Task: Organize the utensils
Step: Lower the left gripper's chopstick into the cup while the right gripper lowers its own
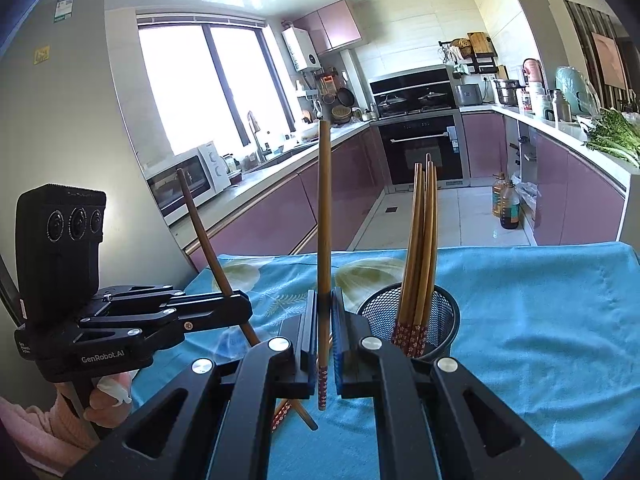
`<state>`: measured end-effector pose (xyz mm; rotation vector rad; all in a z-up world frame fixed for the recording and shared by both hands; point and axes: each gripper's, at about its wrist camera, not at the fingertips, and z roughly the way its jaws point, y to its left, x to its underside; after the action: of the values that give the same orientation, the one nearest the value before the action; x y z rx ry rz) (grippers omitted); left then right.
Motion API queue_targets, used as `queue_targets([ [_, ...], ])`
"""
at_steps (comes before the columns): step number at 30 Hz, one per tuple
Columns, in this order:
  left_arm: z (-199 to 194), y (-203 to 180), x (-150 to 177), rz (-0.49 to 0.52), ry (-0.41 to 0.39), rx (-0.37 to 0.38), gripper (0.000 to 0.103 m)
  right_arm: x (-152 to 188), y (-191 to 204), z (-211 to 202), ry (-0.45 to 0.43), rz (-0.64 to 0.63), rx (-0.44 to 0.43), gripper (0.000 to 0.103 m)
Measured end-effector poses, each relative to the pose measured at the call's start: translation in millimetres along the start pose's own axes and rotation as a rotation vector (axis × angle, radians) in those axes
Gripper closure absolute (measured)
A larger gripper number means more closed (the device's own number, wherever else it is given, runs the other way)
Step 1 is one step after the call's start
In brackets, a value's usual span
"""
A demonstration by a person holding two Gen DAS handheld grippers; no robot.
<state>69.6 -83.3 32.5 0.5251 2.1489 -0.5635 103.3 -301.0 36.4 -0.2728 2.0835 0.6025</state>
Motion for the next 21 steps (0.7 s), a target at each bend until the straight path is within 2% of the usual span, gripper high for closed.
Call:
queue_targets([
  [21,-4.7,-6.8,-14.4,0.031,-0.022,-0.003,0.096,-8.4,-3.5,-9.9,-0.043,-0.018,0.021,0.097],
])
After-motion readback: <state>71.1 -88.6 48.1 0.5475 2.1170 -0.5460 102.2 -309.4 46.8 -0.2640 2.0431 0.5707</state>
